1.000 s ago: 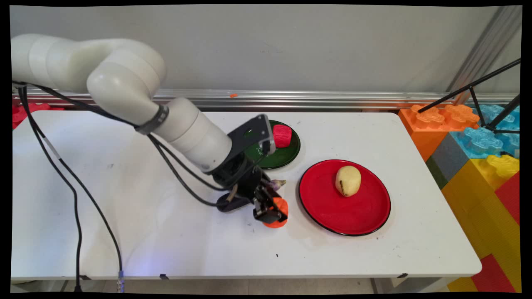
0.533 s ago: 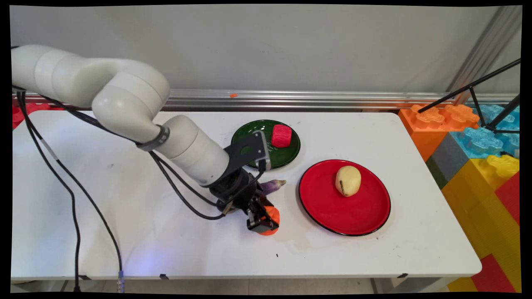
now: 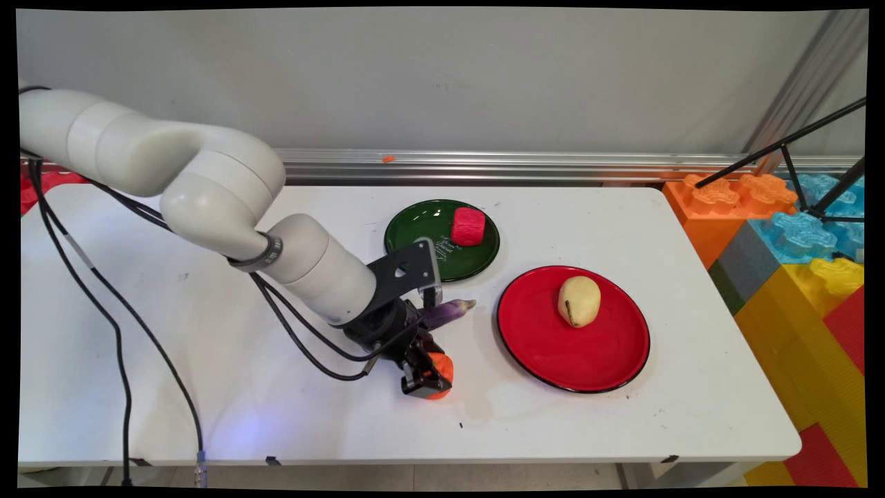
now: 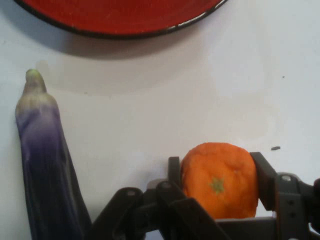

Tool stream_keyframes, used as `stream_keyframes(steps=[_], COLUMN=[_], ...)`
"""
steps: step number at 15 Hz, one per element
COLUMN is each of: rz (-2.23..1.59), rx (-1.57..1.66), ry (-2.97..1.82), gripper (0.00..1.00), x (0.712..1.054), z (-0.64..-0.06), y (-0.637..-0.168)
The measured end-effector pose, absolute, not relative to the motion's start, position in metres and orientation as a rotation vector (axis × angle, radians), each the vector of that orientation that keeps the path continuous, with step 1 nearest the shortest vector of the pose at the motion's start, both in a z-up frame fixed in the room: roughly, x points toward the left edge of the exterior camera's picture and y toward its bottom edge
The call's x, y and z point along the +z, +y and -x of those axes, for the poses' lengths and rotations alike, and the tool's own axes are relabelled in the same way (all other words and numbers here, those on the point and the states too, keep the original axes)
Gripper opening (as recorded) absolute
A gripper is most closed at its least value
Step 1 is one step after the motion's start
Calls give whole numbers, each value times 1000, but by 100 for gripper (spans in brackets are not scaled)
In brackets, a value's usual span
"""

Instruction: Place the picked object on the table

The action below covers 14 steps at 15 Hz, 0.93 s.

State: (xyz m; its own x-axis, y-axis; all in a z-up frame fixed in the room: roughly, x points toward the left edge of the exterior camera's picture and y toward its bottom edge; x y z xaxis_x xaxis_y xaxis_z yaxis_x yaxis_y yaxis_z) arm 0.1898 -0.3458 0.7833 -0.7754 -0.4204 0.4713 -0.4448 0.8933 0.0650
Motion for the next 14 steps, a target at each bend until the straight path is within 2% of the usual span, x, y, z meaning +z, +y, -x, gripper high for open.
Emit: stream_keyframes(steps=[10,11,14], rz=[-618,-614,-604], rx=[89,90,90], ry=[-2584,-2584,-2584], gripper=[0,100,100], x=[770,770,771], z=[-190,-190,-189], y=[-345,-345,-344])
